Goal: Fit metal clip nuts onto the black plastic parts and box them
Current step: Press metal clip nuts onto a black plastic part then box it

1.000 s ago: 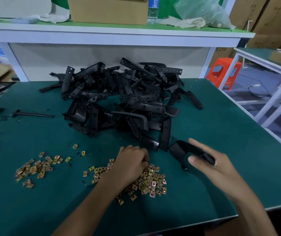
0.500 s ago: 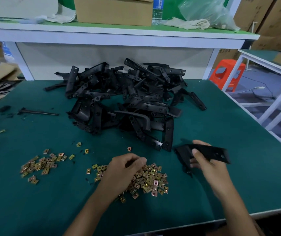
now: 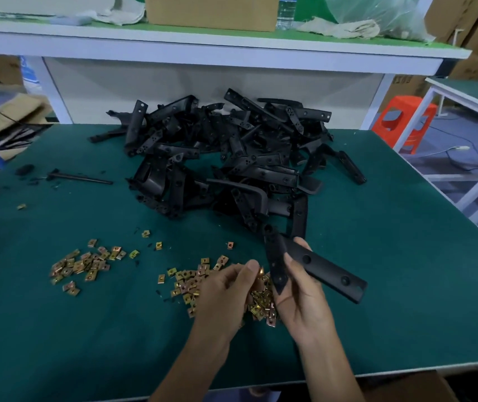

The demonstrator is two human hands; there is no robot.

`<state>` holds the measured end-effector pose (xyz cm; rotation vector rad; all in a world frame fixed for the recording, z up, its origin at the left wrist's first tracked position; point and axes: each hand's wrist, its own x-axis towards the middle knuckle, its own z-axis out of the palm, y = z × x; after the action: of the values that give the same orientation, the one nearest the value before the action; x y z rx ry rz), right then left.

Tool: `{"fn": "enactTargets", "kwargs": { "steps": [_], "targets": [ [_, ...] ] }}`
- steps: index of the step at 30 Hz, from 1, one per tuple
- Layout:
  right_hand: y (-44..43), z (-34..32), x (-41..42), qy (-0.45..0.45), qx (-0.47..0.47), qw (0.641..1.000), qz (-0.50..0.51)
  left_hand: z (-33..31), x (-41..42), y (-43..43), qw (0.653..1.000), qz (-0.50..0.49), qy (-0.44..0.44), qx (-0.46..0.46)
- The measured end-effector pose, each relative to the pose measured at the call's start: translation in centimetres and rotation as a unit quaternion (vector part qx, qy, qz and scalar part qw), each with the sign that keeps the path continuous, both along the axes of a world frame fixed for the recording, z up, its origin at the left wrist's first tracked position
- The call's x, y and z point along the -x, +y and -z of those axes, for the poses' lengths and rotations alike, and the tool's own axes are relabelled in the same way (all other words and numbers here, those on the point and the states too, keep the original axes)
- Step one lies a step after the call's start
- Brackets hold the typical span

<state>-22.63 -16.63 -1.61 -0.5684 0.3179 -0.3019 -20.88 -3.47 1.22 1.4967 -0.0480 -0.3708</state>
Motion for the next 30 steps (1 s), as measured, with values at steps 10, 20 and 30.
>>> {"fn": "enactTargets", "kwargs": {
  "steps": [10, 20, 30],
  "targets": [
    [1.0, 0.4, 0.3, 0.002, 0.068, 0.996, -0.057, -0.2, 0.9, -0.6, 0.998, -0.043, 0.025, 0.030],
    [1.4, 0.0, 0.3, 0.000, 0.039, 0.998, -0.055, -0.4, 1.4, -0.9, 0.995, -0.070, 0.029, 0.063],
    [1.0, 0.6, 0.3, -0.003, 0.065, 0.997, -0.038, -0.2, 1.6, -0.9, 0.995, -0.082, -0.008, 0.063]
  ]
}}
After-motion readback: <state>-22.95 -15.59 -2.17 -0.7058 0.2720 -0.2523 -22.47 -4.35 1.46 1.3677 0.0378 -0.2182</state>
